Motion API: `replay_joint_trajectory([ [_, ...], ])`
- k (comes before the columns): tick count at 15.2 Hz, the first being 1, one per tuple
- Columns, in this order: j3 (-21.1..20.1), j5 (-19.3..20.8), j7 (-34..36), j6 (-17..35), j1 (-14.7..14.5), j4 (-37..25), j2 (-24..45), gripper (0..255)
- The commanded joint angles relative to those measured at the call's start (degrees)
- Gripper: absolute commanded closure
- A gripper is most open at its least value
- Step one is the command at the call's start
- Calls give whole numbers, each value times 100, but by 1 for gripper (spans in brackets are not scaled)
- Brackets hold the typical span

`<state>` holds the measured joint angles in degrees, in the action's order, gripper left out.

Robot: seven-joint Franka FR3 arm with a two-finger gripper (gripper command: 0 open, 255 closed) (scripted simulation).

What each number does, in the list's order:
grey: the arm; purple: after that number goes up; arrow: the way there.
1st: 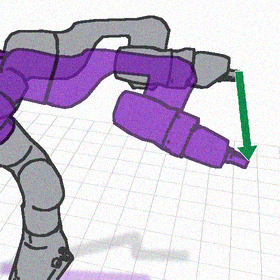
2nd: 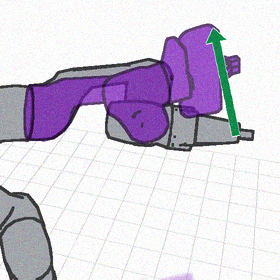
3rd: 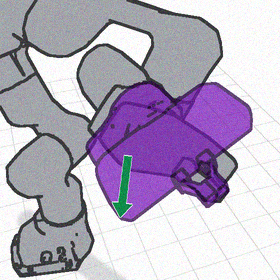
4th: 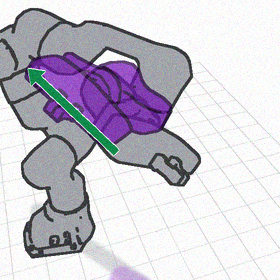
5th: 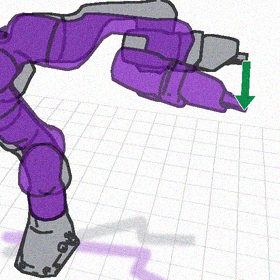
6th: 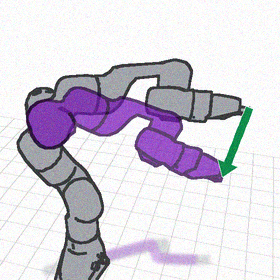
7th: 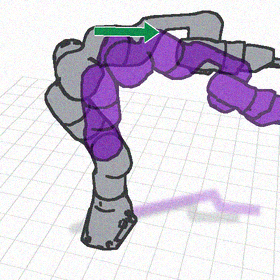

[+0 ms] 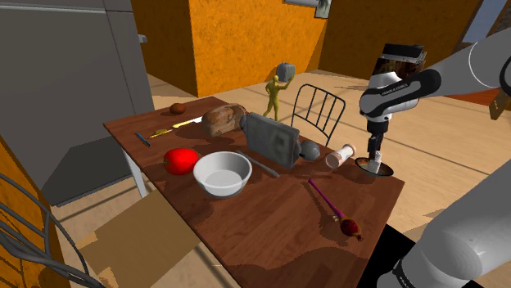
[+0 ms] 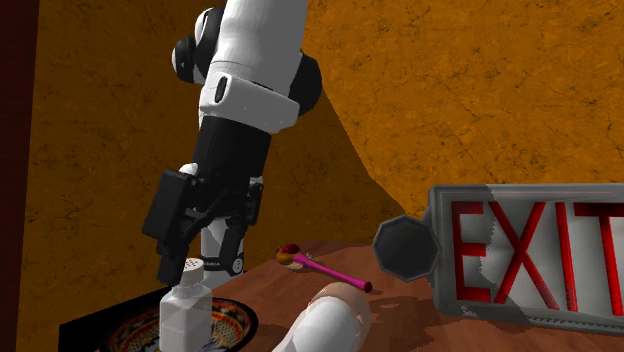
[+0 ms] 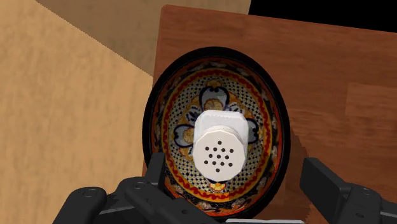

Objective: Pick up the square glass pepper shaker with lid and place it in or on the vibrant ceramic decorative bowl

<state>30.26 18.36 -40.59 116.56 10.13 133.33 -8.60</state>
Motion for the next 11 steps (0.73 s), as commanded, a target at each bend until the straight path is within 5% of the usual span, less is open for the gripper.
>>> replay_joint_trajectory([
  [1,-62,-21,10,-317,-36,-215,-96,0],
  [3,-129,-50,13,-673,-74,-479,-185,0],
  [11,-130,-50,13,-673,-74,-479,-185,0],
])
